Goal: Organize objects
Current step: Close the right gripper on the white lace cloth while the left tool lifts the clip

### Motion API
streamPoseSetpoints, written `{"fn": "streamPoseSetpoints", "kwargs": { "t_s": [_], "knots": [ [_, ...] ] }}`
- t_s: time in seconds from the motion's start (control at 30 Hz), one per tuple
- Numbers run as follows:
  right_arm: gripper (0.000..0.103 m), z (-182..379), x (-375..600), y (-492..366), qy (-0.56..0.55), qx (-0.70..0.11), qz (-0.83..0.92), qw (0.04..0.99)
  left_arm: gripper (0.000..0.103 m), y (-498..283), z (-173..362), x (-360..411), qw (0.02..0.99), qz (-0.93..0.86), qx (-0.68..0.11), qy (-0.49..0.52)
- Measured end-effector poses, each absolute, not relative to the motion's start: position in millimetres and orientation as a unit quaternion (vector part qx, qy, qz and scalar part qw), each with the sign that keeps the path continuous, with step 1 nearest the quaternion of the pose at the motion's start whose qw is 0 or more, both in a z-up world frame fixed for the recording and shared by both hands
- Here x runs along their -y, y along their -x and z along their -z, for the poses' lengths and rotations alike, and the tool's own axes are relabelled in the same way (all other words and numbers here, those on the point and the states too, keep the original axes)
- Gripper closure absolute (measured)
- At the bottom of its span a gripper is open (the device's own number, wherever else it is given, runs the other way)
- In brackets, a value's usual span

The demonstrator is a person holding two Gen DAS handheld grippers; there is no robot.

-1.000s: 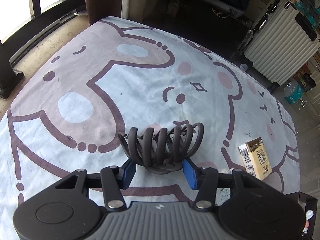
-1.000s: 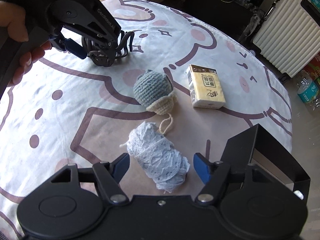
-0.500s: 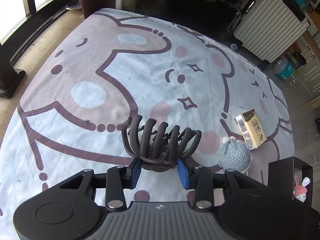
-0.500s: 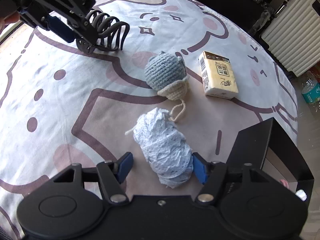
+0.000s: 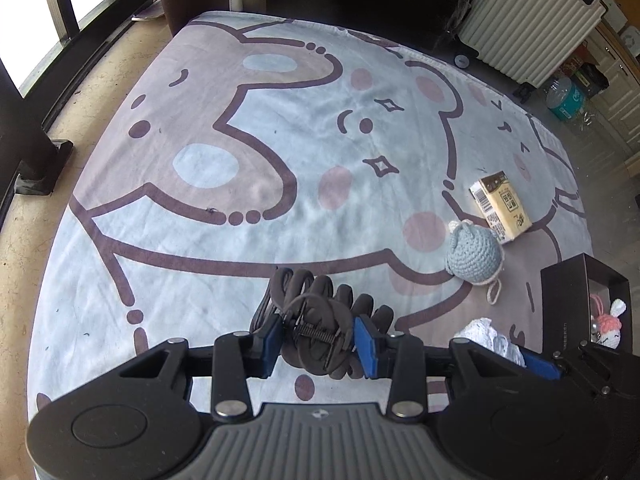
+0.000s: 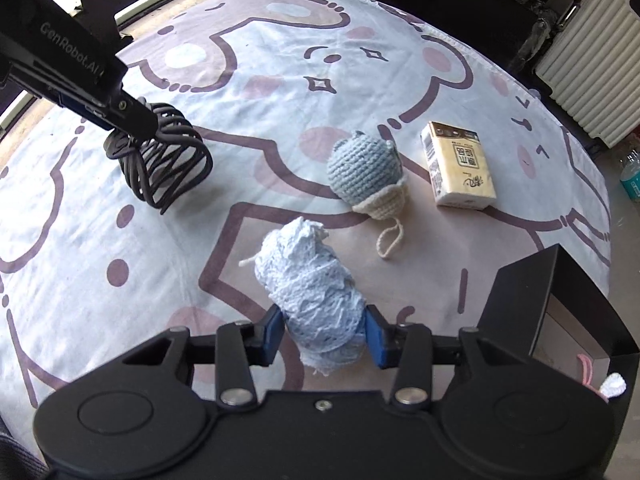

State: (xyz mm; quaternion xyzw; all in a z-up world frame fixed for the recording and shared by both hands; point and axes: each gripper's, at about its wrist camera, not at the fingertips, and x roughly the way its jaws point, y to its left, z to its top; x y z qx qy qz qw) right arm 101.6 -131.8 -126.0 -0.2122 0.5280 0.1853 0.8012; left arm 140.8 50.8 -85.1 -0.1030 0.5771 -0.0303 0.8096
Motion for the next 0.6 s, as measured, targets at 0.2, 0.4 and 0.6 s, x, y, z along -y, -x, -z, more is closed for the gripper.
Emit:
{"fn": "streamPoseSetpoints", "kwargs": {
  "t_s": [0.2,0.4,0.6],
  "knots": [
    [0.059,122,132,-102,0.203,-0.524,-0.192,0.804,0.062,-141,89,-37,0.806,0.057,-0.579,0.105],
    [0.059,123,143,-103,0.193,-0.529,-0.185,0.805,0.028,-142,82,-20,0.828,0.067,-0.552,0.064],
    [0.059,120,147,-103,0.179,-0.529,-0.181,0.809,0.013,-143,76,-17,0.857,0.079,-0.508,0.023]
  ]
}}
